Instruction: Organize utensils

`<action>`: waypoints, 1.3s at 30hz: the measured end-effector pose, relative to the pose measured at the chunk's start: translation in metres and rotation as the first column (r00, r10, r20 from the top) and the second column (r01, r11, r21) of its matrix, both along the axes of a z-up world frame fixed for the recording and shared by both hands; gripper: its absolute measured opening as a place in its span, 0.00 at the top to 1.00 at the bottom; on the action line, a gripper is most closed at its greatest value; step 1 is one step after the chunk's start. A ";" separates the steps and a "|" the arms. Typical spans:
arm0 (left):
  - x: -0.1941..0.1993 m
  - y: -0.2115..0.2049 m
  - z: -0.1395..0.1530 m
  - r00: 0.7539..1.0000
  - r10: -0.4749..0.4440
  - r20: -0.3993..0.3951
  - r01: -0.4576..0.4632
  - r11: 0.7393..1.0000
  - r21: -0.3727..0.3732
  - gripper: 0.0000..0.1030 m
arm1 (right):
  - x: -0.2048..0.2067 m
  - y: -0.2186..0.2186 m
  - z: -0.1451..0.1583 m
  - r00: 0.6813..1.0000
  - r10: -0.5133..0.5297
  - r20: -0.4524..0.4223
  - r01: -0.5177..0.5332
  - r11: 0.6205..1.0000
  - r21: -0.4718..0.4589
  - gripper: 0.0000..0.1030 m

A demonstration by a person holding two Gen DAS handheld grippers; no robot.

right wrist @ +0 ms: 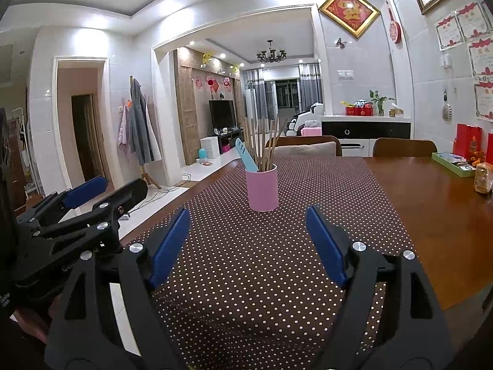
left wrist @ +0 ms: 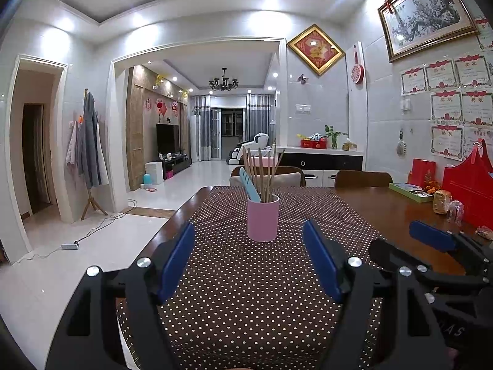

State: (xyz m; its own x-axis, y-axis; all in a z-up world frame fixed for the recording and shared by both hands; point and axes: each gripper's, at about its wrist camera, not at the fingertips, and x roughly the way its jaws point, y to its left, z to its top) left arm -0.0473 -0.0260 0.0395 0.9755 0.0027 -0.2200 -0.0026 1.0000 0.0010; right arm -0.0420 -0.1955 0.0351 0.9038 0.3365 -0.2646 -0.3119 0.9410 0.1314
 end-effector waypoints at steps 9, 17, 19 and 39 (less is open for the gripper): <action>0.000 0.000 0.000 1.000 0.001 0.000 -0.001 1.000 -0.001 0.29 | 0.001 -0.001 0.000 1.000 0.003 -0.006 -0.003 1.000 0.003 0.25; 0.004 0.004 -0.002 1.000 0.005 -0.006 -0.005 1.000 -0.001 0.29 | 0.003 0.003 -0.002 1.000 0.002 -0.014 -0.002 1.000 -0.001 0.24; 0.005 0.004 -0.003 1.000 0.011 -0.008 -0.011 1.000 0.004 0.29 | 0.004 0.003 -0.003 1.000 0.001 -0.017 -0.001 1.000 -0.002 0.24; 0.012 0.009 -0.009 0.999 -0.012 -0.035 0.012 1.000 -0.008 0.29 | 0.010 0.004 -0.009 0.999 -0.012 -0.052 0.012 1.000 -0.001 0.20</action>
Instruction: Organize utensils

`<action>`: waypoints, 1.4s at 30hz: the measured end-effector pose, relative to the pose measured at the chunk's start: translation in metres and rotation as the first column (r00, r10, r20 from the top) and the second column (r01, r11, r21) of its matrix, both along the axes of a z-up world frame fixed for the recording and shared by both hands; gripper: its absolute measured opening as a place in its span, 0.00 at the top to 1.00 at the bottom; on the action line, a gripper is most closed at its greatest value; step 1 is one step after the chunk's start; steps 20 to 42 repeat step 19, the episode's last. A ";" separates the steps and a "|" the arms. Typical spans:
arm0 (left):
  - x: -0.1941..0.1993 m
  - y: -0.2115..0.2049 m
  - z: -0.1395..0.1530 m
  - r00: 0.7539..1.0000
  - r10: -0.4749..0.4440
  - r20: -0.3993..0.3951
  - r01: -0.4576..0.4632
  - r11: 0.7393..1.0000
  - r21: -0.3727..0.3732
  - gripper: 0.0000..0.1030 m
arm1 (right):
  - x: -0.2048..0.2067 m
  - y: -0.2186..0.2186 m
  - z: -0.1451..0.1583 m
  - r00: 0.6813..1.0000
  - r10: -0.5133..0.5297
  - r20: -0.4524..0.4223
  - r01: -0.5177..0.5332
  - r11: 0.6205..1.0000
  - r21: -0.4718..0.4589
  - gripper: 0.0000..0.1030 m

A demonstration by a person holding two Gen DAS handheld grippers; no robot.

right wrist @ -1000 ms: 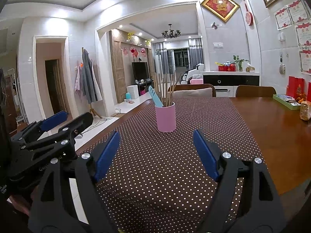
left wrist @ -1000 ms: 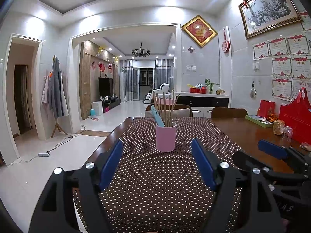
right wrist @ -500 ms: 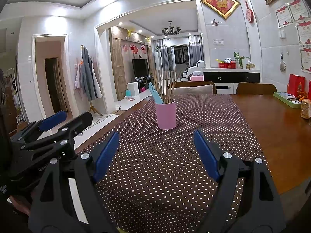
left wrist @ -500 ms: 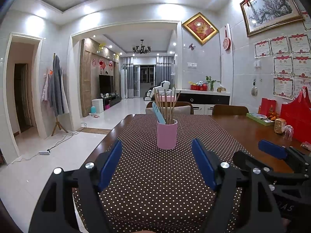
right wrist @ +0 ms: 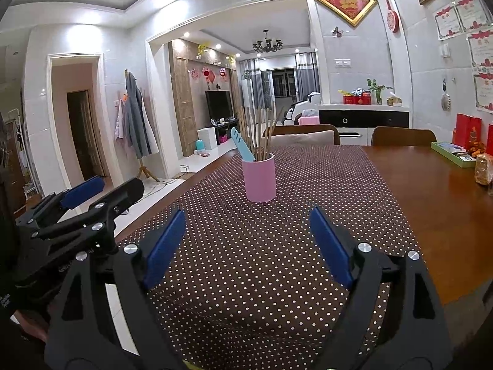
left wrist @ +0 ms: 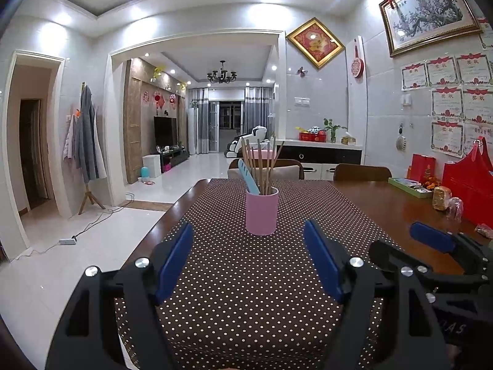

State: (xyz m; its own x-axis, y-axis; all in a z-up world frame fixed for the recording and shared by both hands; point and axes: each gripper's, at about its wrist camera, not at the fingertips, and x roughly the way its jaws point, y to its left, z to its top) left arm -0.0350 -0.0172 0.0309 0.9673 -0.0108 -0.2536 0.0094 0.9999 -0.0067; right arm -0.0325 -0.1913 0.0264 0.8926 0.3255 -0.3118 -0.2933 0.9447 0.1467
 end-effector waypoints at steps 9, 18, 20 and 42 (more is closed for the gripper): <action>-0.001 0.001 -0.001 1.000 -0.005 0.003 0.005 1.000 0.001 0.29 | -0.002 0.000 0.001 1.000 -0.001 -0.005 0.001 1.000 0.003 0.20; 0.007 0.003 -0.002 1.000 -0.006 -0.016 0.006 1.000 0.000 0.29 | 0.000 -0.002 0.002 1.000 -0.006 -0.017 0.006 1.000 0.000 0.20; 0.008 0.002 -0.002 1.000 -0.006 -0.019 0.006 1.000 0.001 0.29 | 0.000 -0.002 0.002 1.000 -0.006 -0.017 0.006 1.000 0.000 0.20; 0.008 0.002 -0.002 1.000 -0.006 -0.019 0.006 1.000 0.001 0.29 | 0.000 -0.002 0.002 1.000 -0.006 -0.017 0.006 1.000 0.000 0.20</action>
